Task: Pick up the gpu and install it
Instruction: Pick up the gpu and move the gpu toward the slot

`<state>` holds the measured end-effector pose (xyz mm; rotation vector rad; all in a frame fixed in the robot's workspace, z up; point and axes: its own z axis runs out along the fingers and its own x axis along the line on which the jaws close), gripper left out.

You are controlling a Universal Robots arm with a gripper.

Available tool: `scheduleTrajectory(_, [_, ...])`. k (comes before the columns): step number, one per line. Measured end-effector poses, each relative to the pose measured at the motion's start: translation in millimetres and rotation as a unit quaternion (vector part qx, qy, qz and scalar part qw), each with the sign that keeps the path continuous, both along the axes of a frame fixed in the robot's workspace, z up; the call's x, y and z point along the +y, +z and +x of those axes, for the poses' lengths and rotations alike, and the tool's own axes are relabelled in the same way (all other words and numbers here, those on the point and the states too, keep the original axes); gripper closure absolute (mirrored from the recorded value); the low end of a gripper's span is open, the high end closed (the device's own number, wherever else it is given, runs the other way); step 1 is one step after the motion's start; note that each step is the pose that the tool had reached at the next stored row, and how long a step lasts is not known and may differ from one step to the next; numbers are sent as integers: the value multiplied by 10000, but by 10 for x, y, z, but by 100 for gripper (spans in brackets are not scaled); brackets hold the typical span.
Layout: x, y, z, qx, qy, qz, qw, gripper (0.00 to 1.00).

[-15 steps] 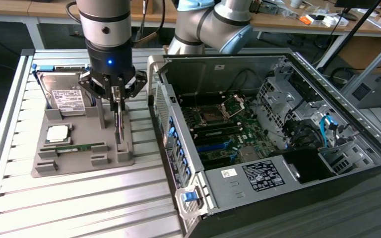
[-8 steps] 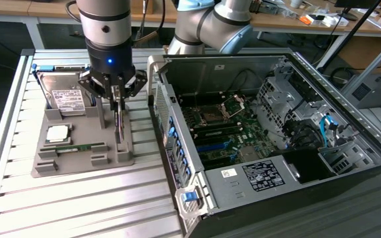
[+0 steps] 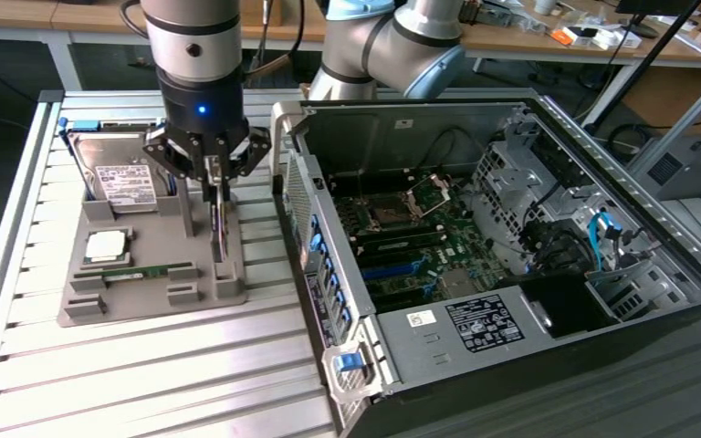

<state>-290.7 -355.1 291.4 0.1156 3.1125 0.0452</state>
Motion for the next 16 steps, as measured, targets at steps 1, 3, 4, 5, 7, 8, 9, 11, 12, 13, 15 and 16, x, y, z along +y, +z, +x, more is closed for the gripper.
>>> scheduleTrajectory(1, [0, 3, 0, 0, 0, 0, 10000, 73])
scheduleTrajectory(3, [0, 8, 0, 0, 0, 0, 10000, 73])
scheduleTrajectory(4, [0, 10, 0, 0, 0, 0, 10000, 73])
scheduleTrajectory(5, [0, 13, 0, 0, 0, 0, 10000, 73])
scheduleTrajectory(7, [0, 19, 0, 0, 0, 0, 10000, 73])
scheduleTrajectory(8, [0, 21, 0, 0, 0, 0, 10000, 73])
scheduleTrajectory(9, [0, 24, 0, 0, 0, 0, 10000, 73])
scheduleTrajectory(11, [0, 27, 0, 0, 0, 0, 10000, 73])
scheduleTrajectory(12, [0, 30, 0, -1, 0, 0, 10000, 73])
scheduleTrajectory(13, [0, 32, 0, 0, 0, 0, 10000, 73])
scheduleTrajectory(15, [0, 37, 0, 0, 0, 0, 10000, 73])
scheduleTrajectory(16, [0, 39, 0, 0, 0, 0, 10000, 73])
